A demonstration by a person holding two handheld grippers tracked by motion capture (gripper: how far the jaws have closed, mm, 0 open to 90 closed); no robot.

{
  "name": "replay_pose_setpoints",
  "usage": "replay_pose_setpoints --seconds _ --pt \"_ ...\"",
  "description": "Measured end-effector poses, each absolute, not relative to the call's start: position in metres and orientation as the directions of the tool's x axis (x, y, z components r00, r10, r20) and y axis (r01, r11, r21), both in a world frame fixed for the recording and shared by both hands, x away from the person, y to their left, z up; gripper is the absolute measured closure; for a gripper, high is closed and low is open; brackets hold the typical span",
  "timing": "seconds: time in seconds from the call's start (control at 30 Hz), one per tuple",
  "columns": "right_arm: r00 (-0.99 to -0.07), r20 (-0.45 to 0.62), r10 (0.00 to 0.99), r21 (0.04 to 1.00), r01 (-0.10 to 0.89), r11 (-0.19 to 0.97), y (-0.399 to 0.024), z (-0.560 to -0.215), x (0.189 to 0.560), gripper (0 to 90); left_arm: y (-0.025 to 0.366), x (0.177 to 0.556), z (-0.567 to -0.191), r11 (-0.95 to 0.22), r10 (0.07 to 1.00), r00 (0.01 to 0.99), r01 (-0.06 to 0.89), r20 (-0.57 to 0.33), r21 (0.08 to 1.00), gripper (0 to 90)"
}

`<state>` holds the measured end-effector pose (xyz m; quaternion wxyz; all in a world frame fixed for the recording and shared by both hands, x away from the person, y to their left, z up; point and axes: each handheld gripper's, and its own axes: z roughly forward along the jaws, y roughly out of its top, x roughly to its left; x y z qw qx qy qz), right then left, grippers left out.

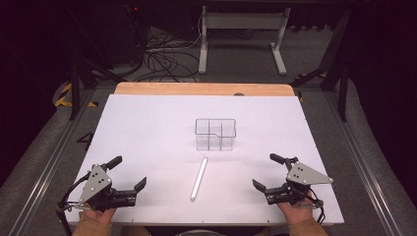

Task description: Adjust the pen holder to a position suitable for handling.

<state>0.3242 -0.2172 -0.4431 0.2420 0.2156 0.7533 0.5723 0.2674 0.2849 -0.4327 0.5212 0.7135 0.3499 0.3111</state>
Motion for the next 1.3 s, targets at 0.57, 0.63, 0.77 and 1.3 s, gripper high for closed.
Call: replay_pose_setpoints --seconds 0.57,0.63,0.77,1.3 --pt "-0.790 -0.115 0.602 0.963 0.059 0.262 -0.216 -0.443 0.322 4.3 0.280 0.267 -0.429 -0.208 0.818 0.571 0.176 0.072 0.962 0.3" --pt "-0.791 -0.115 0.601 0.964 0.058 0.261 -0.217 -0.443 0.323 4.4 0.280 0.267 -0.428 -0.207 0.808 0.585 0.177 0.066 0.962 0.3" --pt "-0.791 -0.112 0.601 0.965 0.057 0.254 -0.217 -0.443 0.322 4.5 0.279 0.266 -0.425 -0.213 0.802 0.593 0.176 0.070 0.961 0.4" --pt "-0.792 -0.097 0.603 0.969 0.063 0.238 -0.222 -0.444 0.318 4.2 0.256 0.278 -0.409 -0.244 0.770 0.637 0.230 0.044 0.942 0.4"
